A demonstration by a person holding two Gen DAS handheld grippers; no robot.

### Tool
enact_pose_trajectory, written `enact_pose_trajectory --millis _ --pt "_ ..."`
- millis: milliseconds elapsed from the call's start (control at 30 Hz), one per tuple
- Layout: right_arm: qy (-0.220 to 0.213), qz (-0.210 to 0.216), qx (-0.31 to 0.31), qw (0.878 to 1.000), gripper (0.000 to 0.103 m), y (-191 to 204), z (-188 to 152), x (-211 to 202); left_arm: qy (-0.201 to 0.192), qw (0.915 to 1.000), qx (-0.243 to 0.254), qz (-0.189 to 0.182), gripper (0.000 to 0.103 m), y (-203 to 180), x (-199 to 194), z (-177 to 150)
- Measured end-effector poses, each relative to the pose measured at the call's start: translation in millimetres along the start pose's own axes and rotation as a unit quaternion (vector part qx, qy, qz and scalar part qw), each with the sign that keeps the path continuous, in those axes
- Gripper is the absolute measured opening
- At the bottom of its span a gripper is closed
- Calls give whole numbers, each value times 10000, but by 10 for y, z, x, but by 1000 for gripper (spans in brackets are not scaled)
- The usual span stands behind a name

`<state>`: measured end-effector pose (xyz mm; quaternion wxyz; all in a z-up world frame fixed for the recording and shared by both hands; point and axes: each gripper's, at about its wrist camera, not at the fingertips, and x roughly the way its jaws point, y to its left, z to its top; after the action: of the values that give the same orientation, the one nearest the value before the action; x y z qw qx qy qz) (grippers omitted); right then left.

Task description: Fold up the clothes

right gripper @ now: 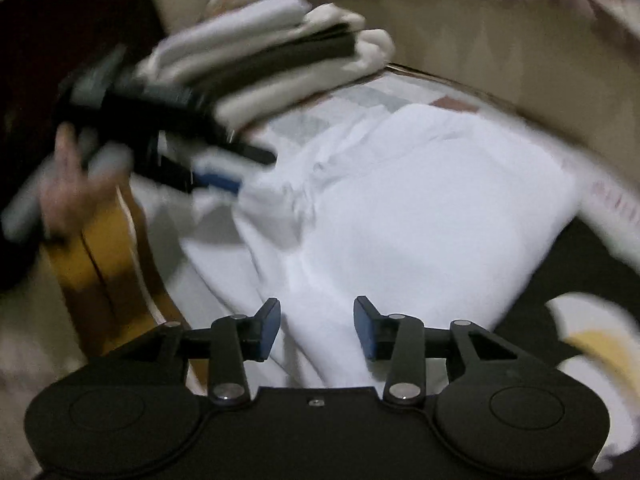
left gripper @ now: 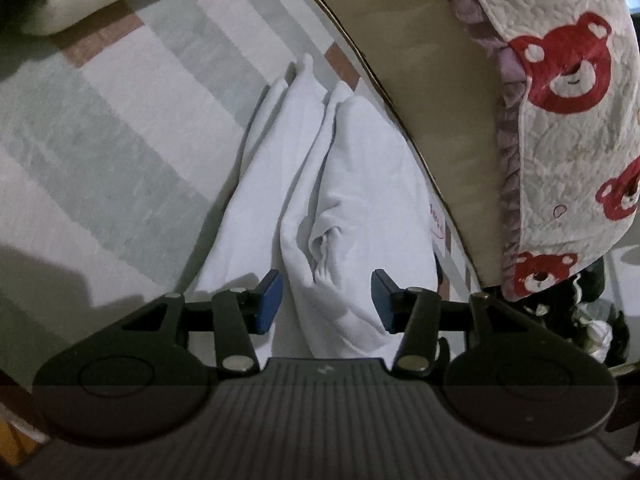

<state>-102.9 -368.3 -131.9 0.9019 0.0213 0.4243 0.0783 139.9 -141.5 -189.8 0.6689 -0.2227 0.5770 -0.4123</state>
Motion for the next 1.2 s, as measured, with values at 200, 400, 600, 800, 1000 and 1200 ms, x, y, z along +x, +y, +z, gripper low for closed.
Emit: enact_pose_trajectory --millis 200,400,600,800,1000,1200 --pt "-337 -617 170 9974 46 -1 -119 -164 323 9978 448 358 52 -142 166 -149" --pt "-414 -831 681 9933 47 -182 -83 -132 -146 9861 1339 969 52 -431 469 -174" --pt "-479 -905 459 9937 54 -125 -133 -134 -659 9624 2353 1189 10 -744 309 -311" --pt "-469 -1008 513 9925 55 -176 -173 -162 -1190 9578 2391 1059 10 -955 -107 -328" --pt "-236 -778 656 9945 56 -212 -236 -127 -484 9625 1882 1895 10 -618 66 -255" --pt "1 -500 661 9966 60 -189 -285 -51 -953 9338 2810 1999 9 -966 -98 -362"
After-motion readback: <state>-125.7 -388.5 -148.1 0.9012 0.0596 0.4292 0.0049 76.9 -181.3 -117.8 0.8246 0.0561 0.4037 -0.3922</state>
